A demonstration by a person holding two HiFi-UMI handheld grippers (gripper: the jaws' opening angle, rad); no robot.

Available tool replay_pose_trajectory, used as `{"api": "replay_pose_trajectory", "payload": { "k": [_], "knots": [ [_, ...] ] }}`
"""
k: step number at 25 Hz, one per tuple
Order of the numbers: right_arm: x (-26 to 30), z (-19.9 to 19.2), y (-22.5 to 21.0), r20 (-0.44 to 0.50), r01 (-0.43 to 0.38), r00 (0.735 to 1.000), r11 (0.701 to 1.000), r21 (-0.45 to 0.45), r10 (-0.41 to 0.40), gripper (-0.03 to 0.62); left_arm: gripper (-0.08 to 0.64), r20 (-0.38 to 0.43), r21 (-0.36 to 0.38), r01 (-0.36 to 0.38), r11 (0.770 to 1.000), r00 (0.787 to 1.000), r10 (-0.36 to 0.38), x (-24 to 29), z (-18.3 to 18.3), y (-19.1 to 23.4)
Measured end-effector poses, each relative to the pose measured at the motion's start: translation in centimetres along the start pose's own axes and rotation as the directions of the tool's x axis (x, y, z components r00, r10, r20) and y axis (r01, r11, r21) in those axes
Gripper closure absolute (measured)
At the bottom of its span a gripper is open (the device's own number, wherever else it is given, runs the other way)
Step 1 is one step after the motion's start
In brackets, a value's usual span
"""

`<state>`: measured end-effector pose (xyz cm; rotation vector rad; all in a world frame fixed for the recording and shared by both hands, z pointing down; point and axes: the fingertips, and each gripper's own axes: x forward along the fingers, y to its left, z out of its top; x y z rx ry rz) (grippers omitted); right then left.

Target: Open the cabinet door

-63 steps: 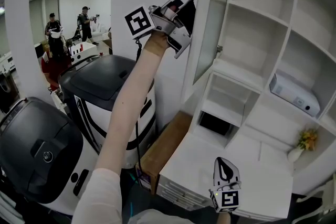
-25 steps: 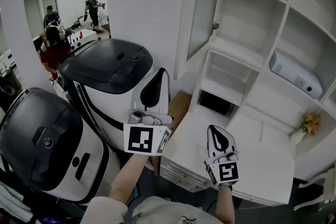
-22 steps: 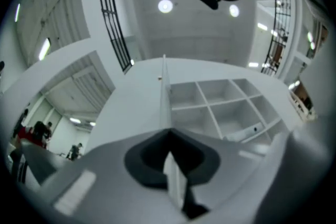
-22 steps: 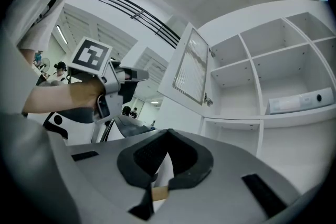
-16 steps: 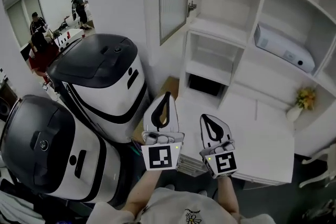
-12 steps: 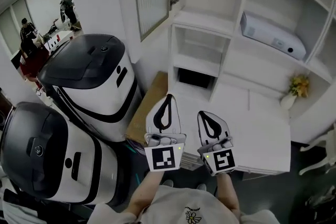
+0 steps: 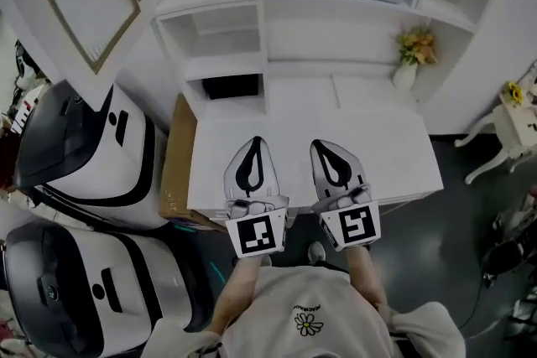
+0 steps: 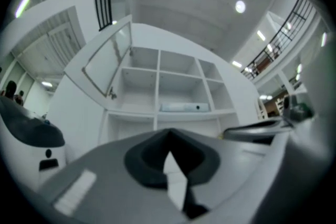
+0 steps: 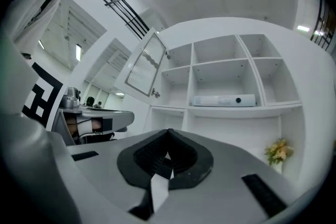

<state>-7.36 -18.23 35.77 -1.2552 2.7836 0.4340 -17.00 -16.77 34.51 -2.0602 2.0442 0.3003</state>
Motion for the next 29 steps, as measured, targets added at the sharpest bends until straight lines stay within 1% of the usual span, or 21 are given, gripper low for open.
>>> {"api": "replay_pose_trajectory", "payload": {
  "k": [6,10,17,19,25,29],
  "knots": [
    [-3.6,-1.5,-4.7,-0.041,0.133,0.99,0.991,0.01,-0.132,0.592,0.555,-0.031,0.009,0.137,0.991,0.99,-0.136,1.6,-1.4,-5.6],
    [-4.7,-2.0,-6.3,-0.055,0.18,0.982,0.984,0.009,-0.18,0.592,0.557,-0.042,-0.002,0.183,0.983,0.982,-0.183,2.4,-1.8,-7.5],
    [-5.1,-2.5,-7.9,-0.064,0.204,0.977,0.979,-0.002,-0.203,0.592,0.557,-0.048,-0.02,0.197,0.98,0.979,-0.198,3.7,-2.4,-8.4],
    [-5.1,-2.7,-8.1,-0.069,0.207,0.976,0.978,0.0,-0.207,0.594,0.557,-0.062,-0.011,0.201,0.979,0.978,-0.202,3.9,-2.9,-8.5],
    [-4.8,-3.1,-8.3,-0.074,0.197,0.978,0.98,0.004,-0.196,0.592,0.557,-0.065,-0.021,0.195,0.981,0.979,-0.196,4.1,-3.3,-8.5],
    [-4.7,-3.1,-8.3,-0.072,0.188,0.98,0.982,0.007,-0.187,0.594,0.557,-0.1,-0.013,0.203,0.979,0.974,-0.204,4.0,-4.3,-8.5]
  ]
}}
